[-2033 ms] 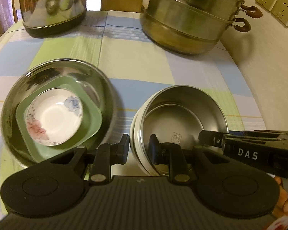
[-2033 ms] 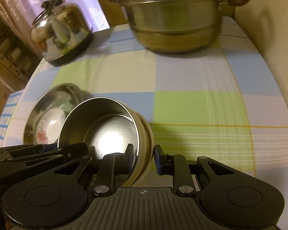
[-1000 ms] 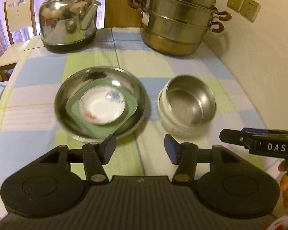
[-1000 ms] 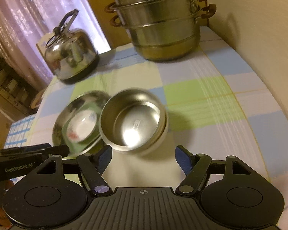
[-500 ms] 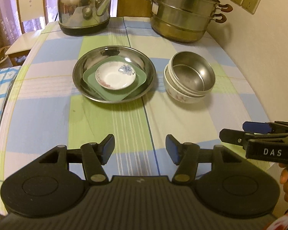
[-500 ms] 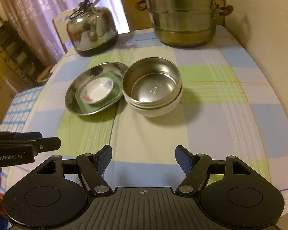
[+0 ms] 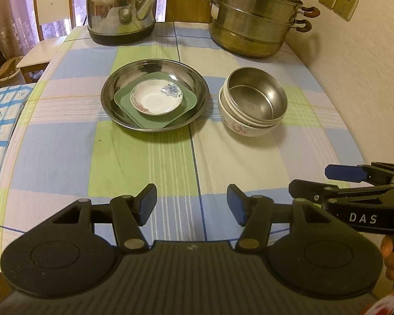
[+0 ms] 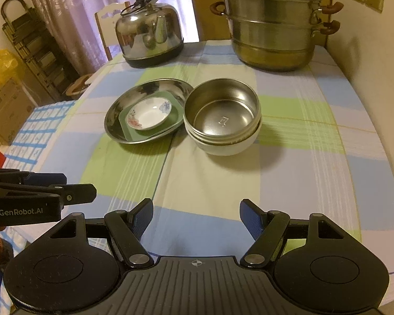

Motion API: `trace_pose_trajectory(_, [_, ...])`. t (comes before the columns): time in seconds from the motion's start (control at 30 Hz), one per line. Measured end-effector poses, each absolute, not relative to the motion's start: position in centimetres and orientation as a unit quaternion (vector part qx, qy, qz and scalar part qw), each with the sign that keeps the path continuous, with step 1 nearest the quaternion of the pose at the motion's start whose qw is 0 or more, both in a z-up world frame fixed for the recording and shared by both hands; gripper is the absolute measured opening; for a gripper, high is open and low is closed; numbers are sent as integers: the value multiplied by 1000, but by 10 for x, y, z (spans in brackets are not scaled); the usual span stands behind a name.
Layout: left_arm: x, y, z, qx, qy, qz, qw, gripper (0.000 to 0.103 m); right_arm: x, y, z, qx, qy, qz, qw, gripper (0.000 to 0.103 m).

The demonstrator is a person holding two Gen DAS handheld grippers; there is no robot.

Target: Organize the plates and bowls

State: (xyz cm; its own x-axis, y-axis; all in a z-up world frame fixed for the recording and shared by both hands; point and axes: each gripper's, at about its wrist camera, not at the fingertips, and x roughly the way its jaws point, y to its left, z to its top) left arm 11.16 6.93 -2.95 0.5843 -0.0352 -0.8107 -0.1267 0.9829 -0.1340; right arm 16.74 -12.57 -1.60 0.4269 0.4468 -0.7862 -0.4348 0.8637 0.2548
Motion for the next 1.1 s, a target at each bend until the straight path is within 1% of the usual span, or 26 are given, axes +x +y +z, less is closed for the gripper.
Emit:
trace_pose_trajectory(0.6, [125,70,-31,-82,457,15,886,57,179,-131,-19,26,480,252,840,73])
trace_pose_trajectory(0.87, [138,76,-35,-88,460,-2,884,57,189,-135,-24,56,492,224,839,73])
trace_pose_trajectory(1.1, [153,81,-39,-82,460,-20,884,57,197,-133,-24,75,486,210,845,73])
